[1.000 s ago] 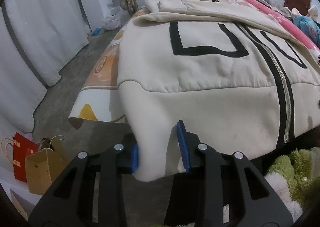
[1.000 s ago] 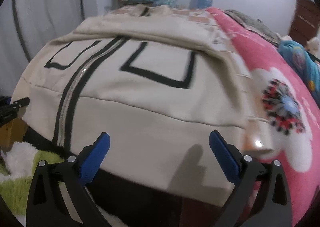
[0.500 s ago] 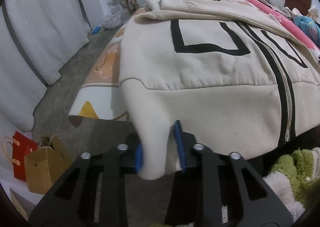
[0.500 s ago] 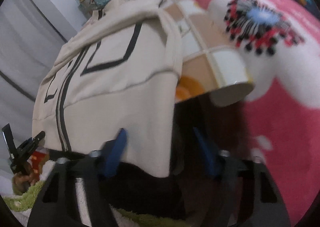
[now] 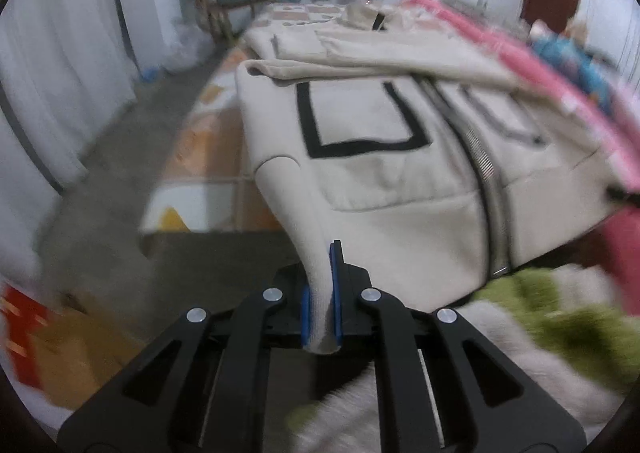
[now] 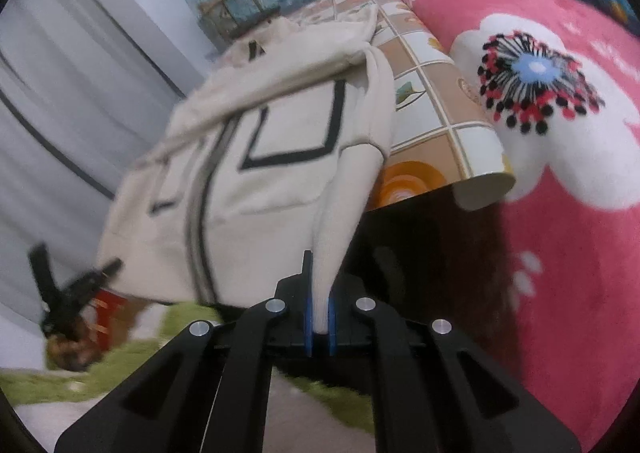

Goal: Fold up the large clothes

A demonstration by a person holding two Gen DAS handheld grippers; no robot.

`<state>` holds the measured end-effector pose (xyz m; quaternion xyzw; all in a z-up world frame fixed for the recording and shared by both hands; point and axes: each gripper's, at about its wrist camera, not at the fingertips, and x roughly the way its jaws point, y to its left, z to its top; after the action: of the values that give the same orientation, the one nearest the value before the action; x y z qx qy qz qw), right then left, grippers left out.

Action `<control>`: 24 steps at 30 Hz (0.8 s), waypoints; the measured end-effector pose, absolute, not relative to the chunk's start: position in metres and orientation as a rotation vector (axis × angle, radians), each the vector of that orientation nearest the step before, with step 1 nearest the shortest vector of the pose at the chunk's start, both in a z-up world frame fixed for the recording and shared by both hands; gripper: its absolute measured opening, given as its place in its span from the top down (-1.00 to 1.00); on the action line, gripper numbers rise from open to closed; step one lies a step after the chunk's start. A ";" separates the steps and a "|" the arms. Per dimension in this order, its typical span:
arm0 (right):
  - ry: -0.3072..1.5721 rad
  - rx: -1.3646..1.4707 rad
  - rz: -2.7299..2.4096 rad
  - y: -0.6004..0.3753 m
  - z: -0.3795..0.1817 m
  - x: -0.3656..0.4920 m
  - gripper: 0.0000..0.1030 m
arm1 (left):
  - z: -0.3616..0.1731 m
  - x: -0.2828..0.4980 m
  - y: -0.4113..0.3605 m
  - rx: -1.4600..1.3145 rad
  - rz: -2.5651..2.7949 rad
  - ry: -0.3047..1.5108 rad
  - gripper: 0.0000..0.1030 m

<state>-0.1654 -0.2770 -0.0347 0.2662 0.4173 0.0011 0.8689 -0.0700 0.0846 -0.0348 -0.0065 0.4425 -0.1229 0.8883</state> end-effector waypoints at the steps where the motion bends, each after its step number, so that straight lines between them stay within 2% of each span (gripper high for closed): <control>1: 0.861 0.579 0.020 -0.278 -0.033 -0.165 0.89 | -0.031 -0.068 0.091 -0.080 -0.282 0.914 0.85; 7: 0.765 0.668 0.099 -0.290 -0.010 -0.127 0.89 | -0.008 -0.033 0.120 -0.435 -0.430 0.829 0.84; 15: 0.691 0.745 0.110 -0.317 0.010 -0.073 0.89 | -0.005 0.032 0.132 -0.618 -0.417 0.797 0.83; 21: 0.707 0.772 0.056 -0.339 0.003 -0.020 0.87 | -0.028 0.081 0.153 -0.708 -0.365 0.841 0.79; 22: 0.706 0.774 0.045 -0.342 0.001 -0.014 0.85 | -0.034 0.088 0.157 -0.726 -0.351 0.845 0.77; 24: 0.703 0.772 0.021 -0.349 -0.004 -0.001 0.72 | -0.045 0.101 0.165 -0.769 -0.316 0.833 0.57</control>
<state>-0.0011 -0.3491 -0.0040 0.3689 0.3358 0.0101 0.8666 0.1012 0.1650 -0.0451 -0.3629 0.3929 -0.1493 0.8317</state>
